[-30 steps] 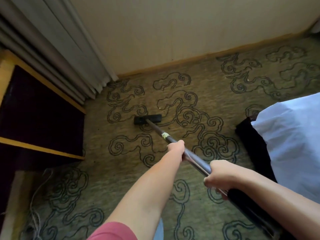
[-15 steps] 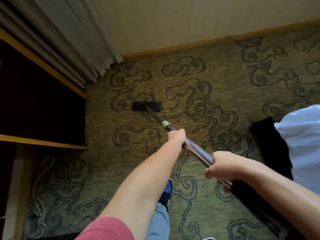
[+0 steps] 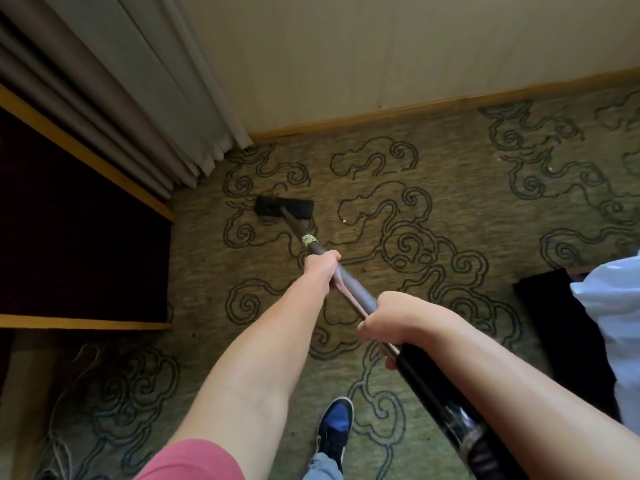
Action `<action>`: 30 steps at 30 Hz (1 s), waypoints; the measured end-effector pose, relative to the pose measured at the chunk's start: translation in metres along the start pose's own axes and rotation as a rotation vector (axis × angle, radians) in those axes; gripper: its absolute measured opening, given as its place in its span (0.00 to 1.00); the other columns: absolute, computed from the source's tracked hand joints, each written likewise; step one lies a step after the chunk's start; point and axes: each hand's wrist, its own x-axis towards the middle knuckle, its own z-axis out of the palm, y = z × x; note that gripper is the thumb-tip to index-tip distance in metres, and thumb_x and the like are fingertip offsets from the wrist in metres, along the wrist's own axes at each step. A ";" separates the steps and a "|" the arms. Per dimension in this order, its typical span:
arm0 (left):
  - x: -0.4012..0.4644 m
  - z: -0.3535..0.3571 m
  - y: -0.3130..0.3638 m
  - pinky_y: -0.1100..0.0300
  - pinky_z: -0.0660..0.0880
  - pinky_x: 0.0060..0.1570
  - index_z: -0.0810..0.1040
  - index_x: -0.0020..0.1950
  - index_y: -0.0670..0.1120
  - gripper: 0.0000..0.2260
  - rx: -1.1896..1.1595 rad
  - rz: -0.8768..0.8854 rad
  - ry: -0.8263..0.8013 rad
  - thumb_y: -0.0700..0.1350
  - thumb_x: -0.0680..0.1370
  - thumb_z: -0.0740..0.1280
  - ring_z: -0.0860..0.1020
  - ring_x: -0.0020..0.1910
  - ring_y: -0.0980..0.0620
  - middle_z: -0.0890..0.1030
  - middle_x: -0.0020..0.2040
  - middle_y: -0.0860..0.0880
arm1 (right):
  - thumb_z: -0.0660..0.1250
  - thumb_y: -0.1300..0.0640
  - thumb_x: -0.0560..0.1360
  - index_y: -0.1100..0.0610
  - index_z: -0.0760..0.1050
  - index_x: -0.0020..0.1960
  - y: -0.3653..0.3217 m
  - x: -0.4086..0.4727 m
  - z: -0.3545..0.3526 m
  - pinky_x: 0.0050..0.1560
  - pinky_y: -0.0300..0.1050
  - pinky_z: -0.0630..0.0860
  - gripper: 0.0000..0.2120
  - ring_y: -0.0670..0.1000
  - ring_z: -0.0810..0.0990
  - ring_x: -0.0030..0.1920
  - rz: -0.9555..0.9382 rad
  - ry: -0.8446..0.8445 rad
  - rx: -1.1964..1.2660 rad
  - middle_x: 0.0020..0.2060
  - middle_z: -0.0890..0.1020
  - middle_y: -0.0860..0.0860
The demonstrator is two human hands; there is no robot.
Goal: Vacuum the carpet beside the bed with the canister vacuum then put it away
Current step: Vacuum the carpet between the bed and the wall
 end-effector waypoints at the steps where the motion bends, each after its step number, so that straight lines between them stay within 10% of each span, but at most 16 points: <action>1: 0.011 -0.001 0.008 0.48 0.80 0.57 0.74 0.67 0.38 0.23 0.006 0.010 0.005 0.46 0.75 0.71 0.81 0.55 0.39 0.81 0.58 0.39 | 0.68 0.58 0.71 0.62 0.71 0.44 -0.008 0.011 -0.004 0.21 0.42 0.75 0.09 0.56 0.82 0.23 -0.005 0.002 0.003 0.32 0.82 0.58; 6: 0.040 -0.001 0.047 0.57 0.76 0.31 0.73 0.61 0.41 0.17 -0.008 0.034 -0.006 0.46 0.75 0.70 0.79 0.40 0.44 0.78 0.43 0.43 | 0.71 0.56 0.73 0.62 0.72 0.46 -0.032 0.042 -0.031 0.26 0.46 0.81 0.11 0.57 0.82 0.24 -0.010 -0.026 -0.004 0.32 0.85 0.59; 13: 0.086 -0.019 0.082 0.55 0.78 0.36 0.74 0.62 0.40 0.17 0.021 0.009 0.021 0.46 0.76 0.69 0.81 0.44 0.41 0.80 0.47 0.40 | 0.68 0.54 0.75 0.61 0.74 0.46 -0.076 0.076 -0.051 0.24 0.38 0.76 0.10 0.53 0.81 0.22 -0.054 -0.034 -0.095 0.23 0.82 0.54; 22: 0.088 0.017 0.107 0.48 0.83 0.42 0.74 0.63 0.39 0.15 0.118 0.018 -0.060 0.45 0.79 0.65 0.82 0.43 0.39 0.81 0.45 0.37 | 0.65 0.57 0.74 0.59 0.70 0.59 -0.044 0.095 -0.081 0.30 0.50 0.83 0.14 0.59 0.86 0.30 -0.115 0.019 -0.033 0.43 0.84 0.59; 26: 0.070 0.041 0.100 0.58 0.76 0.21 0.74 0.61 0.40 0.12 0.083 0.033 -0.106 0.44 0.80 0.63 0.81 0.38 0.42 0.80 0.46 0.39 | 0.65 0.56 0.74 0.56 0.69 0.58 -0.014 0.087 -0.089 0.34 0.55 0.85 0.14 0.58 0.87 0.33 -0.130 0.047 -0.089 0.45 0.83 0.58; 30: 0.036 0.080 0.061 0.50 0.82 0.43 0.74 0.67 0.41 0.17 0.083 0.008 -0.145 0.44 0.79 0.65 0.81 0.54 0.40 0.79 0.59 0.39 | 0.65 0.55 0.74 0.54 0.69 0.59 0.035 0.048 -0.083 0.37 0.51 0.85 0.15 0.57 0.87 0.37 -0.080 0.042 -0.091 0.47 0.82 0.56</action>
